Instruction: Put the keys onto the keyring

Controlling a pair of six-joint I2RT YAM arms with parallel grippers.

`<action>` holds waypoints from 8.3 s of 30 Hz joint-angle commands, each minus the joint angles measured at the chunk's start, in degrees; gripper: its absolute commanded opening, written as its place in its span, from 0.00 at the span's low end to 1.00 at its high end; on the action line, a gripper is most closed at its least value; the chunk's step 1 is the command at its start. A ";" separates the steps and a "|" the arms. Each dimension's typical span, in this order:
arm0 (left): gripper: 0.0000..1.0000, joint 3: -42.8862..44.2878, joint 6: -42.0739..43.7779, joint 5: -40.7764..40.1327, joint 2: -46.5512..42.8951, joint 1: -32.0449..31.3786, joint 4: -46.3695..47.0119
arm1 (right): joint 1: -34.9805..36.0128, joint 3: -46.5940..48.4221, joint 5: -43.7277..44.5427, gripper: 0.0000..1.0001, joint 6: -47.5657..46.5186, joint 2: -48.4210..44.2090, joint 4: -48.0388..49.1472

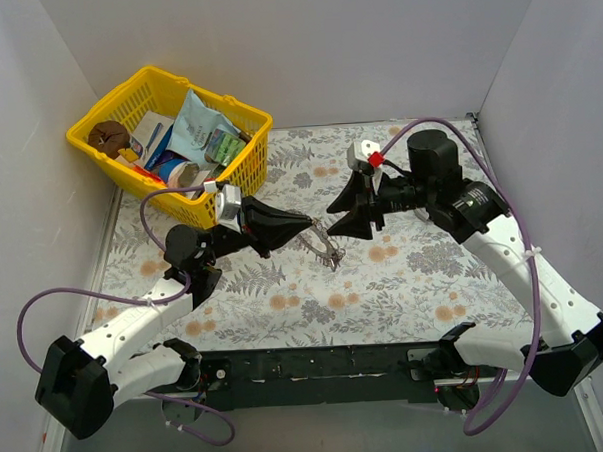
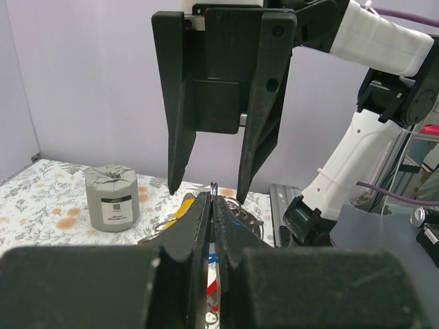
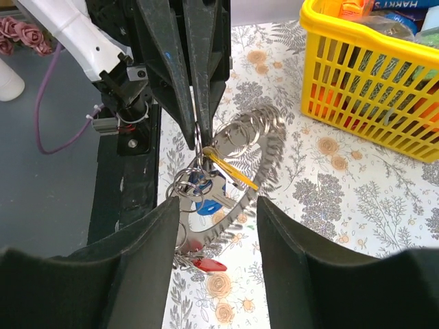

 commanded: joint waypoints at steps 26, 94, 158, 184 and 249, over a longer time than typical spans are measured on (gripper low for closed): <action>0.00 1.54 -2.70 0.65 2.13 0.33 5.66 | -0.34 -6.87 -6.83 0.14 9.29 -1.59 14.93; 0.00 2.86 9.87 -0.76 -3.41 0.33 -13.85 | 2.47 -12.50 6.88 0.83 8.50 -8.79 19.15; 0.09 -6.80 -0.76 -17.10 35.70 -10.04 12.52 | 2.03 -14.52 9.79 0.97 12.72 -14.51 23.19; 0.98 -9.26 0.12 -14.74 20.68 -3.11 6.36 | 2.03 -16.19 9.60 0.98 13.60 -11.26 25.13; 0.98 -4.35 -12.81 -50.33 -11.23 3.58 -59.46 | -4.21 -50.21 59.88 0.98 35.75 -39.56 15.02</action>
